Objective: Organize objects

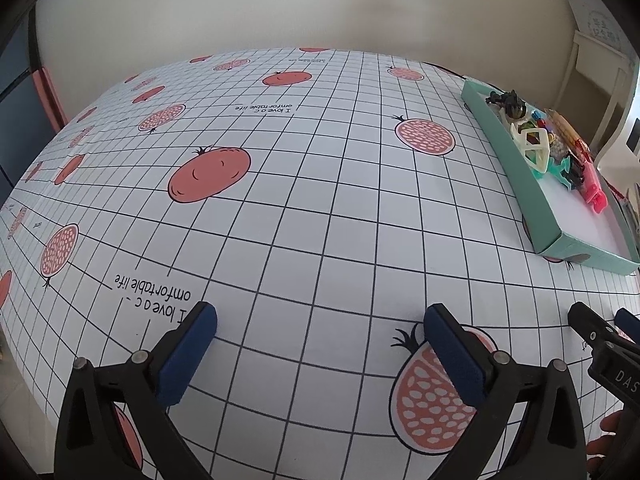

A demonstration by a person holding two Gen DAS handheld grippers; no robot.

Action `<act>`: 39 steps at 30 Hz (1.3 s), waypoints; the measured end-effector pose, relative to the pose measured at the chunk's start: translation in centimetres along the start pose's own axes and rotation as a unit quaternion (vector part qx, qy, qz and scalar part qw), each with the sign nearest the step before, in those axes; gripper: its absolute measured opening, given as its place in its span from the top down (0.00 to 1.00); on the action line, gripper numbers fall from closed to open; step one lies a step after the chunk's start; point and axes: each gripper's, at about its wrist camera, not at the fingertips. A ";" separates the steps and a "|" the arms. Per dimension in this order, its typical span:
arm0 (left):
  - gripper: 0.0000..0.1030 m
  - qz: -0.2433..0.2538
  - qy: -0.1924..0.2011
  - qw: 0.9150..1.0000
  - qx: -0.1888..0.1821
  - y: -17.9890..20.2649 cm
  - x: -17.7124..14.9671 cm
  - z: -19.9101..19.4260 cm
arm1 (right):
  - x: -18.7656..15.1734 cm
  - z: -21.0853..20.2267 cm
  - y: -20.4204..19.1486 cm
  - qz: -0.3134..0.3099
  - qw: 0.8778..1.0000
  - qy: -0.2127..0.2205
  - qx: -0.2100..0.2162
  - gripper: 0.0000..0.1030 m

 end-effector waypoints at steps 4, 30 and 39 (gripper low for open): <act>0.00 -0.001 0.003 1.000 0.001 0.1 0.0 0.0 | 0.0 -0.1 0.0 0.001 1.000 0.003 0.000 0.00; 0.00 0.003 -0.005 1.000 -0.002 0.1 0.1 0.0 | -0.1 -0.1 0.2 -0.004 1.000 0.006 0.000 0.00; 0.00 0.000 0.004 1.000 0.000 0.0 -0.1 -0.1 | 0.0 -0.1 0.2 -0.004 1.000 0.007 0.000 0.00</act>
Point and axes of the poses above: each gripper's, at about its wrist camera, not at the fingertips, and z roughly the way its jaws point, y to its right, x to its top, and after that the axes turned 1 degree about x, right-handed
